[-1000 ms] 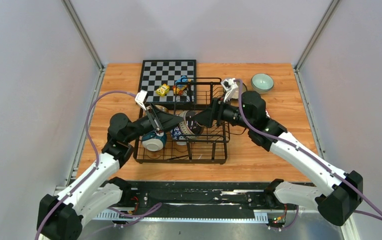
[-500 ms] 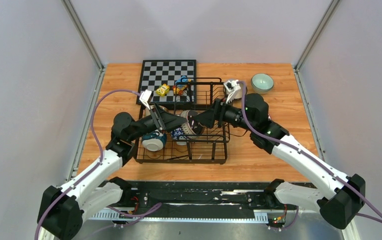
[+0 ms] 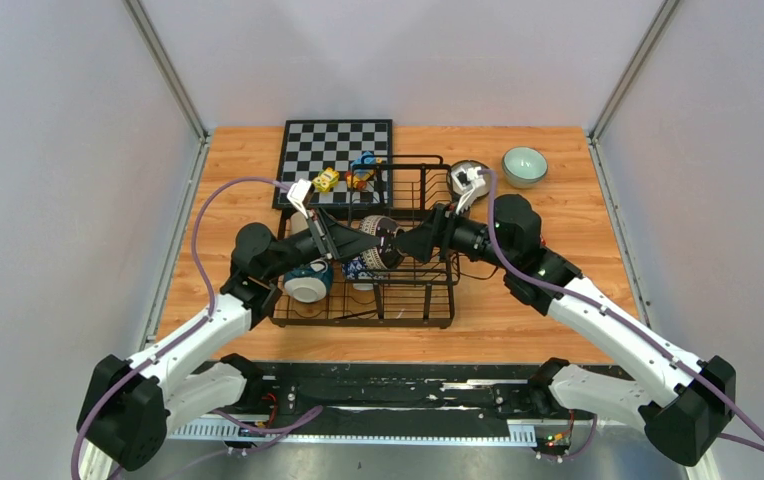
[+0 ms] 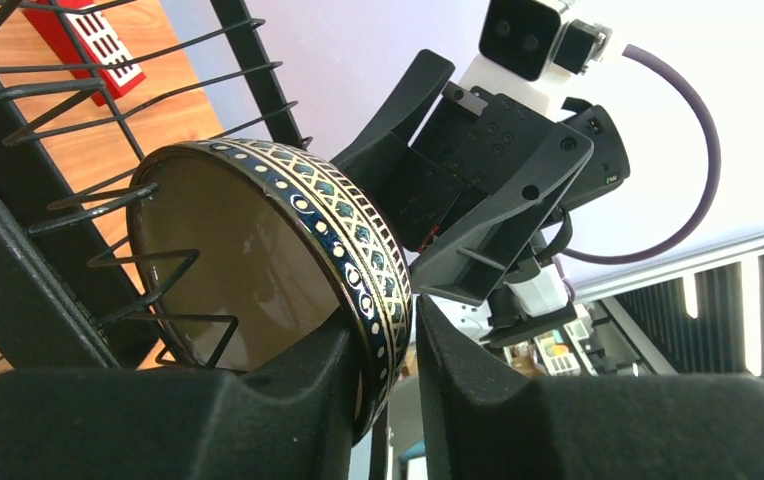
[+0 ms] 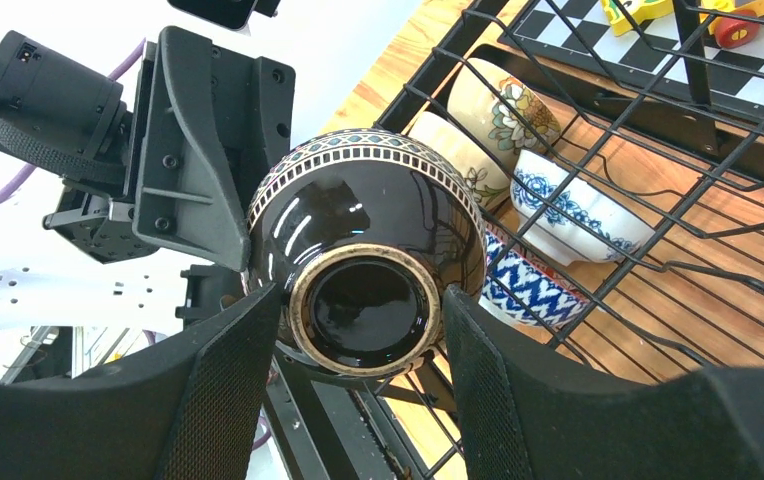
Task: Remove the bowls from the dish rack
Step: Pick up the bowl from the dish rack.
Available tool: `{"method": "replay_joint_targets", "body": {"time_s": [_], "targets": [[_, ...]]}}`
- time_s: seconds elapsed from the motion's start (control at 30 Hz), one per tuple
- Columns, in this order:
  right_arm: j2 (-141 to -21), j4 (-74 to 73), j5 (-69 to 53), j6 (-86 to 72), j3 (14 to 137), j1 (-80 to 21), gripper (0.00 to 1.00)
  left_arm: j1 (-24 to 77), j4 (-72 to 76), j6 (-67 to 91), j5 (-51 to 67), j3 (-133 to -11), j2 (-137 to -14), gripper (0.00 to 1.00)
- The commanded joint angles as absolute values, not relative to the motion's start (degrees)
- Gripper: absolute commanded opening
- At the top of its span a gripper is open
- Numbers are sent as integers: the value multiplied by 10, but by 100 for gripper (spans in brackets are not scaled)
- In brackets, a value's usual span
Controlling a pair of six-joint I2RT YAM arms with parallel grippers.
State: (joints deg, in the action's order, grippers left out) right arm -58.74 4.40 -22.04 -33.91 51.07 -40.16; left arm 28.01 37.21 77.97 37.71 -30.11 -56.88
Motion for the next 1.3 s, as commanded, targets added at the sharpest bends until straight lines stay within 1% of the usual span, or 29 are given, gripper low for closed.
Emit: {"method": "replay_joint_targets", "body": {"time_s": [0.0, 0.43, 0.57, 0.83, 1.27], "targets": [[-589, 14, -214, -335, 494, -412, 63, 293, 419, 782, 377, -318, -575, 26], [-569, 3, -208, -329, 494, -411, 64, 301, 439, 783, 372, -327, -592, 9], [-558, -21, -200, -322, 504, -410, 67, 304, 454, 788, 370, -333, -601, 0], [-522, -82, -173, -294, 533, -404, 71, 313, 495, 799, 372, -360, -636, 0], [-458, -155, -118, -255, 571, -399, 72, 323, 544, 814, 379, -433, -699, 0]]}}
